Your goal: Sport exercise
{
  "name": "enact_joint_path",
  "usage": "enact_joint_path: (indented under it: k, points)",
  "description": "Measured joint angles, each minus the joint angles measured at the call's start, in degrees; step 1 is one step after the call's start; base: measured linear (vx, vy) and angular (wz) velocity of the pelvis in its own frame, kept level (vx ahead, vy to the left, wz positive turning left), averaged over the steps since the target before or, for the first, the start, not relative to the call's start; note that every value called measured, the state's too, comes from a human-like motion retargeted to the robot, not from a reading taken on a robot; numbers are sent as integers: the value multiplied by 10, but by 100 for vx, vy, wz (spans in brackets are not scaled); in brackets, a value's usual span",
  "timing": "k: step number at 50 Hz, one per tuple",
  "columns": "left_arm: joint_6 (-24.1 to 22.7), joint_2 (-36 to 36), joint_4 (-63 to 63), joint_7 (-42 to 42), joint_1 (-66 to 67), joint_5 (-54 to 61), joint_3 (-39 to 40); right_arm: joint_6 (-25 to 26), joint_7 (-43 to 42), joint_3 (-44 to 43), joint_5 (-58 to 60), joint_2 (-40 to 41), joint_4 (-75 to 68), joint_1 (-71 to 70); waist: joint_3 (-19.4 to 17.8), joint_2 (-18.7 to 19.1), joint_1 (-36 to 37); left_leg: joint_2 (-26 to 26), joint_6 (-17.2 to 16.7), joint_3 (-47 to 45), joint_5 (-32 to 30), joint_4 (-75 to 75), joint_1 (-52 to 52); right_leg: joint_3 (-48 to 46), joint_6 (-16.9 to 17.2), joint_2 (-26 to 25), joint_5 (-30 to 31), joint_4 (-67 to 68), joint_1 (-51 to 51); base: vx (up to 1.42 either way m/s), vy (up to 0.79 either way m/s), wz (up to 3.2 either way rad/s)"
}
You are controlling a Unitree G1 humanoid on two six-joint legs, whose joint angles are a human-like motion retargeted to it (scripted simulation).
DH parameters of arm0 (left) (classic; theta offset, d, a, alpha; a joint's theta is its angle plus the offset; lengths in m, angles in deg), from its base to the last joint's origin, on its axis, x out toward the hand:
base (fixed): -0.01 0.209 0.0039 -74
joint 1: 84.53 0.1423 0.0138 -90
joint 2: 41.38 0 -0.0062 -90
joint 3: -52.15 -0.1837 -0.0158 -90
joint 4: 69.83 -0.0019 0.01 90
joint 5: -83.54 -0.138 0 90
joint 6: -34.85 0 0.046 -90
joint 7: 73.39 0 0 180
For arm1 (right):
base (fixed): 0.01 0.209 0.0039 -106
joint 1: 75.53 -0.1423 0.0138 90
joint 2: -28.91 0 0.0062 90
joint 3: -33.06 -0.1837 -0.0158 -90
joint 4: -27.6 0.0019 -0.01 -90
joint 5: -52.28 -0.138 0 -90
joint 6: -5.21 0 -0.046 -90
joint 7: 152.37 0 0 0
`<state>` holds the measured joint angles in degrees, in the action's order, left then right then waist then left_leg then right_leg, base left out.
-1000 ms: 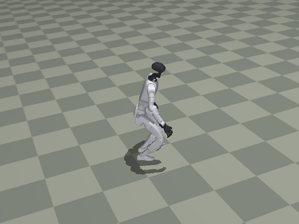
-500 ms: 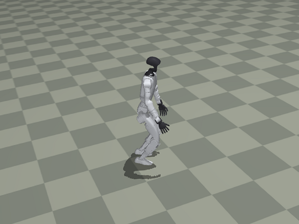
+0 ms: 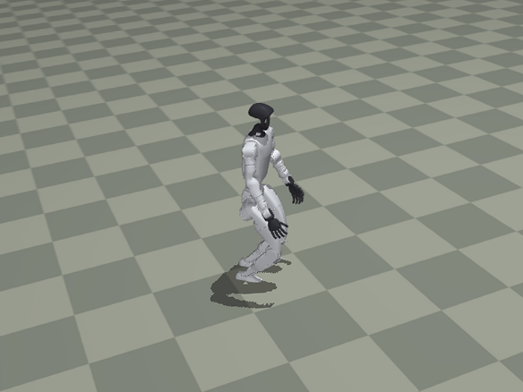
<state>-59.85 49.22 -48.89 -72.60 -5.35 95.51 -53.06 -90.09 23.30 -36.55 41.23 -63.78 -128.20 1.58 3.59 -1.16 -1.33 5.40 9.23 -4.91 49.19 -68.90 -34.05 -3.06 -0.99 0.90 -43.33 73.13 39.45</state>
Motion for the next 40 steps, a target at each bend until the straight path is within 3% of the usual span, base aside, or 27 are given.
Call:
enact_joint_path:
  k: [3,7,10,13,20,33,37,40]
  points:
    - [-8,2,61,3,10,7,-4,-3,1,0,-18,-4,48,16,8,9,8,-4,-36,22,-99,83,38,25,33,-31,101,-95,-37,9,-1,-47]
    - [-11,1,126,27,42,4,-9,-2,17,-1,-38,-13,104,53,41,11,7,-6,-98,34,-312,208,65,41,81,-32,283,-212,-66,10,0,-30]
    - [-14,-3,153,41,60,-8,-11,-3,26,-2,-41,-22,130,73,58,14,9,-1,-114,43,-376,241,62,49,99,-31,356,-245,-67,5,1,-31]
    - [-12,-7,158,50,66,-24,-11,-4,32,-7,-29,-28,141,81,59,18,13,8,-107,53,-359,223,56,54,101,-36,358,-245,-69,0,2,-39]
    - [-3,-1,114,46,71,-67,-8,-3,34,-12,9,-30,129,93,38,24,16,20,-70,59,-221,131,21,50,65,-42,204,-189,-56,-7,2,-40]
    - [15,20,-11,10,46,-104,-14,-2,34,2,66,-12,79,74,-23,23,1,28,-17,35,-63,-86,-76,31,27,-38,30,53,47,-5,-2,-28]
    - [25,21,-38,-3,31,-92,-3,4,27,-3,57,-2,47,59,-26,17,-2,20,-12,27,-41,-110,-72,29,24,-42,16,78,49,9,1,-28]
    - [24,20,-32,-8,33,-74,8,9,28,-14,41,2,38,62,-23,15,-4,19,-24,33,-80,-55,-26,38,39,-49,57,21,5,15,4,-42]
